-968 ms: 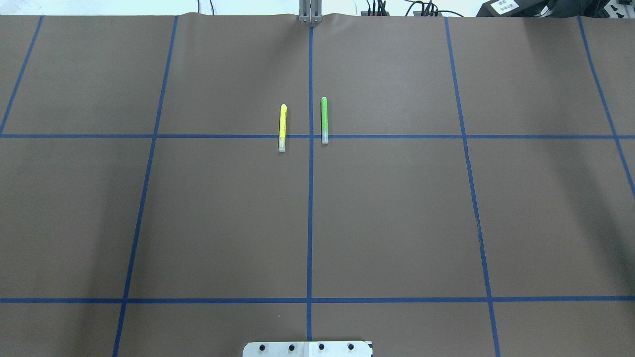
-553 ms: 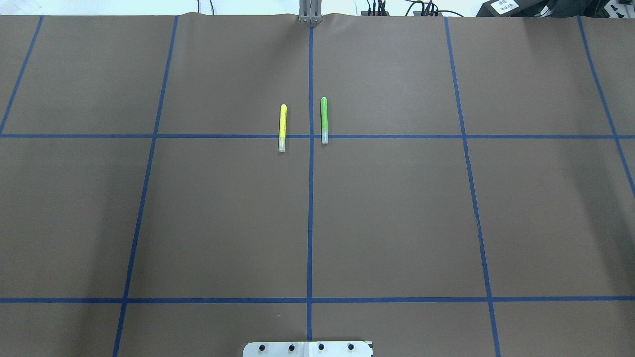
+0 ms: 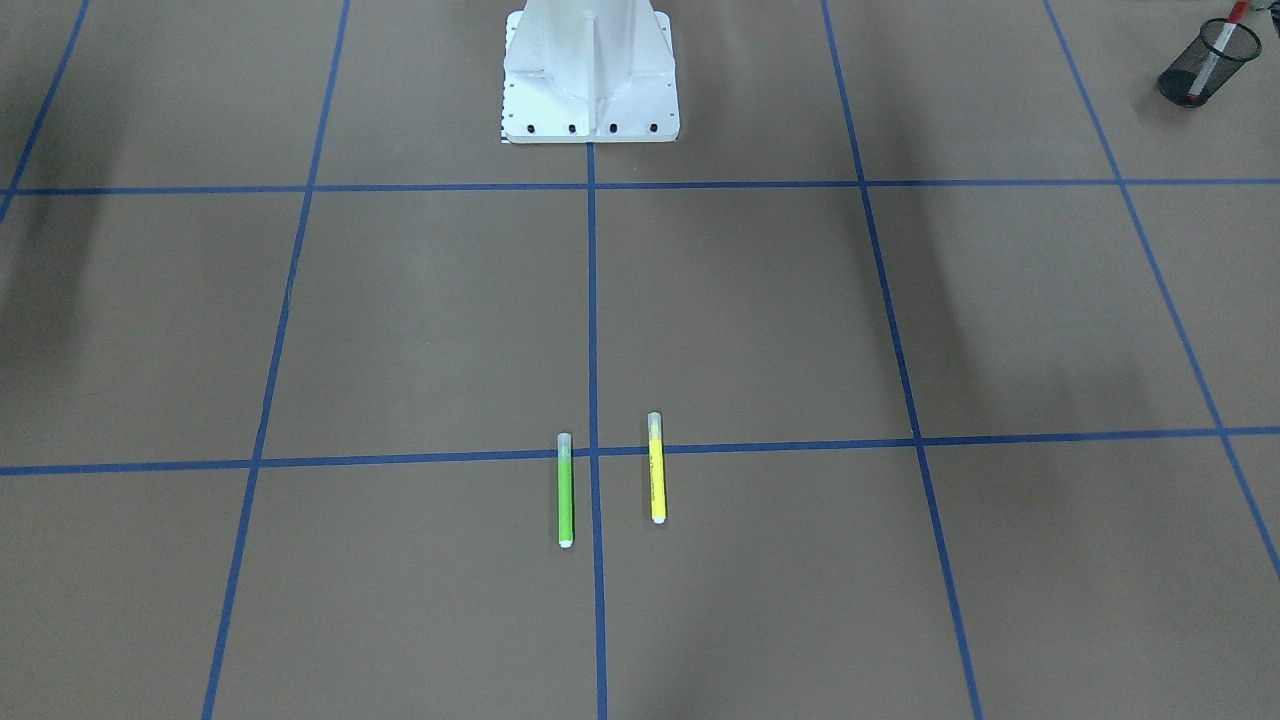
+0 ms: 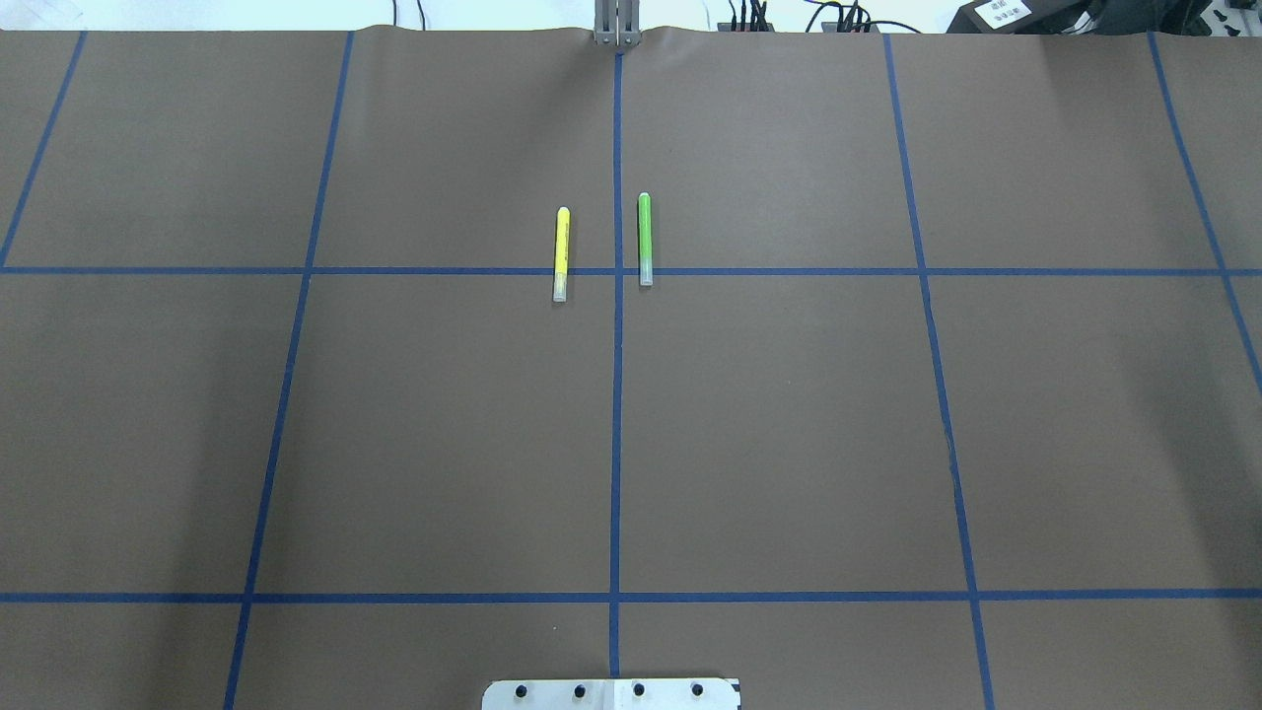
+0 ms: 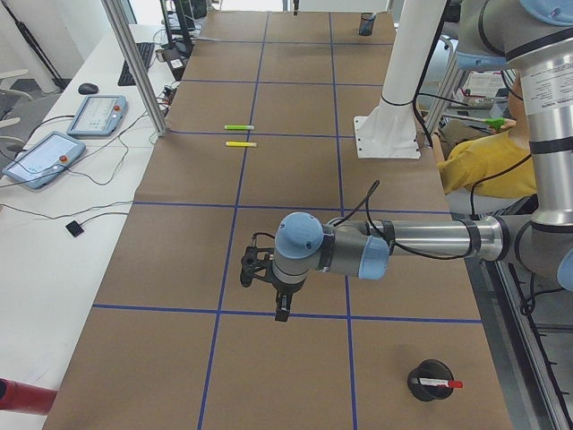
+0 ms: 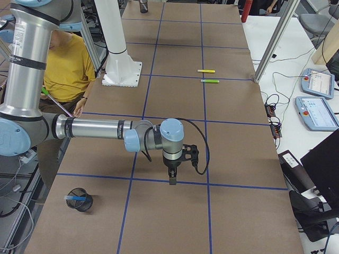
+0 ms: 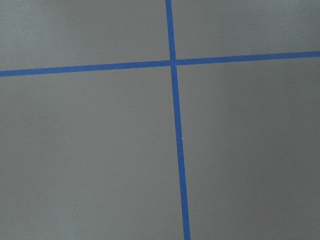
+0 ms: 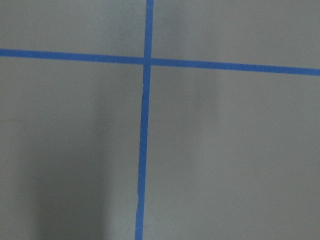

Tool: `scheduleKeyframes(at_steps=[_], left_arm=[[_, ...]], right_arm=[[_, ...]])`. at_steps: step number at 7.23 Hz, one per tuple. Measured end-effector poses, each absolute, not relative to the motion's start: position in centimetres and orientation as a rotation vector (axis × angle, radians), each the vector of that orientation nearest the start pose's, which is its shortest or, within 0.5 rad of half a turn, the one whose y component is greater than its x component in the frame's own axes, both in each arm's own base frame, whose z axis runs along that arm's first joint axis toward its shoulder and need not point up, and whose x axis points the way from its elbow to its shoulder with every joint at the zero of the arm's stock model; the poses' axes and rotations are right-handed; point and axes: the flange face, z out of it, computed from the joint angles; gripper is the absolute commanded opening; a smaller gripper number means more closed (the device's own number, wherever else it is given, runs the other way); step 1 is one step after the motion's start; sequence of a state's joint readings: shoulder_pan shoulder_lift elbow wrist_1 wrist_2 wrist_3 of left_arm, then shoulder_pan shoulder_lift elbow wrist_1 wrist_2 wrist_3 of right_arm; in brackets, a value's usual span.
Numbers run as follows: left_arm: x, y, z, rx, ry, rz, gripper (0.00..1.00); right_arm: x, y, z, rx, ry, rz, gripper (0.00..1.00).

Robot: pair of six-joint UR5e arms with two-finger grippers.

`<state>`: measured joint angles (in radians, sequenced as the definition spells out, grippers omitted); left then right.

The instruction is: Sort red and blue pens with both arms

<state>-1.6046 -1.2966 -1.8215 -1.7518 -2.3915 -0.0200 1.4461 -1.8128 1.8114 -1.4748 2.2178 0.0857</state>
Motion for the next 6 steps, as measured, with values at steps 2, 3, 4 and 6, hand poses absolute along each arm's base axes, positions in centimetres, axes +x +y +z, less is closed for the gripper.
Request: scheduleKeyframes(at_steps=[2, 3, 4, 6], left_arm=[[-7.3, -38.4, 63.2, 0.152, 0.818, 0.013, 1.0], [-7.3, -38.5, 63.2, 0.151, 0.818, 0.012, 1.0], [-7.4, -38.9, 63.0, 0.146, 0.817, 0.01, 1.0], [-7.3, -40.2, 62.3, 0.103, 0.816, -0.005, 1.0]], right_arm=[[2.6, -39.8, 62.2, -0.016, -0.668, -0.104, 0.99], [3.1, -39.6, 61.8, -0.018, -0.688, -0.11, 0.99], [3.3, -39.7, 61.6, -0.015, -0.698, -0.112, 0.99], [3.5, -39.8, 61.5, -0.01, -0.702, -0.112, 1.0]])
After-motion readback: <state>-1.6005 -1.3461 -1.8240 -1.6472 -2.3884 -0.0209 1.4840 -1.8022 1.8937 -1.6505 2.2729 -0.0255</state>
